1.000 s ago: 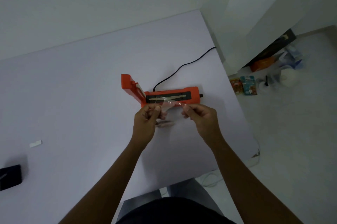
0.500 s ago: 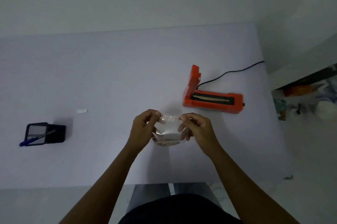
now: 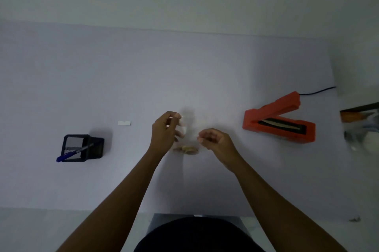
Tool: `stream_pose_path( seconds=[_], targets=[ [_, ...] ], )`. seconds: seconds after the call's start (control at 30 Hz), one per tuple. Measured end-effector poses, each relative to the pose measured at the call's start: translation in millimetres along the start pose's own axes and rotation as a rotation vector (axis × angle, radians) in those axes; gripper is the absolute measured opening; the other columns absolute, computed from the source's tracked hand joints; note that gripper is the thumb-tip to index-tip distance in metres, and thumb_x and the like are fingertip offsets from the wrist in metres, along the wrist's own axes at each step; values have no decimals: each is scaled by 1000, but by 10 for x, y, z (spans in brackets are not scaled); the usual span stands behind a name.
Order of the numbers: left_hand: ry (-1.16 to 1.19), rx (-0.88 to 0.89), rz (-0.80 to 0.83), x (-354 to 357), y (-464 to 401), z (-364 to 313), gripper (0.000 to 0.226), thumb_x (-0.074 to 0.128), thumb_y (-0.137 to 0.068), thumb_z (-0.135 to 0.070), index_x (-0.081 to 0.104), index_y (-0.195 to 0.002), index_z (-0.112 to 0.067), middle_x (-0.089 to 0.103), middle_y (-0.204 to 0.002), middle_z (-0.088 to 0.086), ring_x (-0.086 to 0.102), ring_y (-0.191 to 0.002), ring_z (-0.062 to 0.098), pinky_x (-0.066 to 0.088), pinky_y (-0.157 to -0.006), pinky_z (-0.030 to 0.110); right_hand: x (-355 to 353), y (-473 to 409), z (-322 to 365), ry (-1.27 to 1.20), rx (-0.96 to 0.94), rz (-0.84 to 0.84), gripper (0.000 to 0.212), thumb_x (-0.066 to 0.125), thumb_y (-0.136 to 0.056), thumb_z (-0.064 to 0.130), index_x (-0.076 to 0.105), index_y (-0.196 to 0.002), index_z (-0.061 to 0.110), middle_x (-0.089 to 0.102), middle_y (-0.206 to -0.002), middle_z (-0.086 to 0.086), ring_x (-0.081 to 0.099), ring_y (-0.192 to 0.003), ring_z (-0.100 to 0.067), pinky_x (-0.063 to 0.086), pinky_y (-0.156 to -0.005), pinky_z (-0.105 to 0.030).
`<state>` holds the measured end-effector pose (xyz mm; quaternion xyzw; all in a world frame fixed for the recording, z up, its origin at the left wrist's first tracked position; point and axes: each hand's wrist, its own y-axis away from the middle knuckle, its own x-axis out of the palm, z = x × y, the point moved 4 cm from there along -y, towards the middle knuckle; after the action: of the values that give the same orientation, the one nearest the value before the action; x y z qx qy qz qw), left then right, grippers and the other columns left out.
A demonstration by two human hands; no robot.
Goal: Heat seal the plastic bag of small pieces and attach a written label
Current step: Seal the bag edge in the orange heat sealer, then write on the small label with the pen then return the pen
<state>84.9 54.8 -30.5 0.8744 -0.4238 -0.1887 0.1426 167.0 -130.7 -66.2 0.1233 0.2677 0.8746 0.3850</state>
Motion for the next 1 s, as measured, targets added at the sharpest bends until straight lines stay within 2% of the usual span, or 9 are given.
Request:
stream_pose_path(
  seconds=[0.1,0.2,0.37,0.43,0.53,0.63,0.73,0.93,1.0],
  targets=[
    [-16,31,0,-89,-305,14,22,52,-101,-31,66,-100,-15,75,-88,3,74,-75,20,54,-66,28,90,-216,-16,47,19,-66,10,72,-91,11,72,-100,8,76,-95,-10,68,-81,-8,50,-67,-16],
    [-181,3,39,-182,-531,94,27,53,-99,-39,65,-112,-18,73,-102,-4,69,-93,13,48,-81,24,122,-378,-31,32,39,-166,11,70,-91,7,70,-102,6,75,-97,-15,69,-80,-13,50,-65,-16],
    [-417,-219,174,-312,-515,523,49,61,-93,-43,56,-130,-11,68,-114,4,63,-105,22,50,-92,35,158,-450,-109,29,70,-299,20,69,-92,5,67,-110,11,73,-103,-10,68,-86,-15,51,-72,-23],
    [-433,-244,219,-305,-416,675,50,66,-90,-42,58,-128,-11,69,-111,5,65,-102,24,52,-94,39,182,-408,-172,69,67,-318,28,66,-92,3,65,-117,15,70,-103,-6,66,-91,-14,56,-80,-27],
    [-438,-234,254,-235,-255,776,39,68,-89,-29,60,-124,-12,69,-106,6,65,-100,24,51,-86,31,197,-309,-297,164,52,-344,45,67,-91,2,59,-132,17,66,-109,-5,65,-99,-17,55,-92,-33],
    [-441,-210,258,-165,-133,817,35,69,-89,-25,62,-122,-14,69,-104,4,65,-99,22,46,-78,25,206,-220,-393,247,82,-432,54,73,-85,3,55,-135,16,61,-107,-5,63,-90,-17,52,-83,-26],
    [-467,-182,247,-108,-50,809,36,69,-90,-26,62,-123,-11,70,-108,8,66,-99,23,47,-81,25,196,-156,-456,291,129,-463,50,74,-85,4,57,-131,12,62,-104,-7,61,-85,-18,49,-73,-20],
    [-464,-198,239,-121,48,746,53,67,-91,-30,51,-137,-10,67,-121,11,64,-107,26,51,-94,36,164,-100,-423,333,122,-420,45,74,-87,6,58,-128,10,61,-103,-7,63,-88,-22,49,-72,-22],
    [-447,-199,202,-216,119,663,53,66,-92,-31,50,-138,-10,66,-122,10,63,-108,25,50,-93,34,206,-65,-288,360,62,-427,42,74,-87,10,58,-126,14,61,-105,-6,64,-92,-25,50,-75,-24]
  ],
)
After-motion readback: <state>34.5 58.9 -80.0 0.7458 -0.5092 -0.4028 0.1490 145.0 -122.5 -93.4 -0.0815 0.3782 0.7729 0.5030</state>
